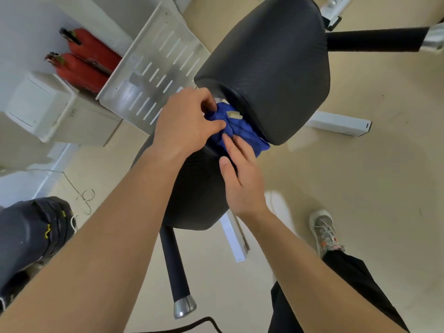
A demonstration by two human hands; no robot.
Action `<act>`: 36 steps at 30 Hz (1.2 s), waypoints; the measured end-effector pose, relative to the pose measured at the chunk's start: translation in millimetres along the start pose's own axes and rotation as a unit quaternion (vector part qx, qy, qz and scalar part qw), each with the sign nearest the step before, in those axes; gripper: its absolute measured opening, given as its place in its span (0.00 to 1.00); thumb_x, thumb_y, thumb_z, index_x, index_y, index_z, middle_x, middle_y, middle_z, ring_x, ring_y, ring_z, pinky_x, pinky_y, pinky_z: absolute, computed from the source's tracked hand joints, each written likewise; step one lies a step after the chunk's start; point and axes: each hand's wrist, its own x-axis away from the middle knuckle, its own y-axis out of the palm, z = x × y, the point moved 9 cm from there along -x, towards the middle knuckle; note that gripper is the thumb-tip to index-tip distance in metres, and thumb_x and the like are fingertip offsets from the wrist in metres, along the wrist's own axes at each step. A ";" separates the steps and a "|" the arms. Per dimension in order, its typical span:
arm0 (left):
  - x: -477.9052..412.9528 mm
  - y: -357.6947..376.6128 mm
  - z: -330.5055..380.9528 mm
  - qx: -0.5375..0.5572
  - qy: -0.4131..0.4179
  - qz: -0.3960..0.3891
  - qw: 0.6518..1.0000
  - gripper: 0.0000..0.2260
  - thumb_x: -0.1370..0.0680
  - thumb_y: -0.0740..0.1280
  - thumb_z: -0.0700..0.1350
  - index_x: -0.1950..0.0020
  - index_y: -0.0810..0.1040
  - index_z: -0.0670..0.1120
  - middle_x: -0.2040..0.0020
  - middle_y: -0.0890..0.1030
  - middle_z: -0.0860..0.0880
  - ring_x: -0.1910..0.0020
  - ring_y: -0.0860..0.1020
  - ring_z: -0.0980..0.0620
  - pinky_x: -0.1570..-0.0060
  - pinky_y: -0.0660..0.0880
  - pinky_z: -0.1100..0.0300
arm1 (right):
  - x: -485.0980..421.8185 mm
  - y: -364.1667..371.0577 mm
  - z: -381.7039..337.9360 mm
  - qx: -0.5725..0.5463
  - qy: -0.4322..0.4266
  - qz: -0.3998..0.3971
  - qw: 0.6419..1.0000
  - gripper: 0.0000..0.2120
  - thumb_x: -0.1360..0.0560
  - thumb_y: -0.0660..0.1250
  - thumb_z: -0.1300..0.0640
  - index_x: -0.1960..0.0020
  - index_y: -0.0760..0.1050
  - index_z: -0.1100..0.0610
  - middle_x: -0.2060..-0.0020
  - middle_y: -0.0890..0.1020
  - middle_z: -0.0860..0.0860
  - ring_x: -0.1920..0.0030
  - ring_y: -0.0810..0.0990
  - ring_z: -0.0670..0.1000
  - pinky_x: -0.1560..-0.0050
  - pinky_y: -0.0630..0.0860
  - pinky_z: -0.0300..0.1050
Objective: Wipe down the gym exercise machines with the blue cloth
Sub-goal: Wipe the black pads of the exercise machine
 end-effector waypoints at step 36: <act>-12.7 1.8 8.2 -0.148 -0.014 -0.055 0.987 0.12 0.28 0.73 0.59 0.53 0.83 0.52 0.58 0.81 0.50 0.60 0.78 0.49 0.59 0.74 0.54 | -3.4 5.7 16.2 0.040 0.028 -0.103 0.993 0.27 0.19 0.46 0.44 0.20 0.52 0.44 0.21 0.50 0.39 0.22 0.46 0.38 0.27 0.46 0.31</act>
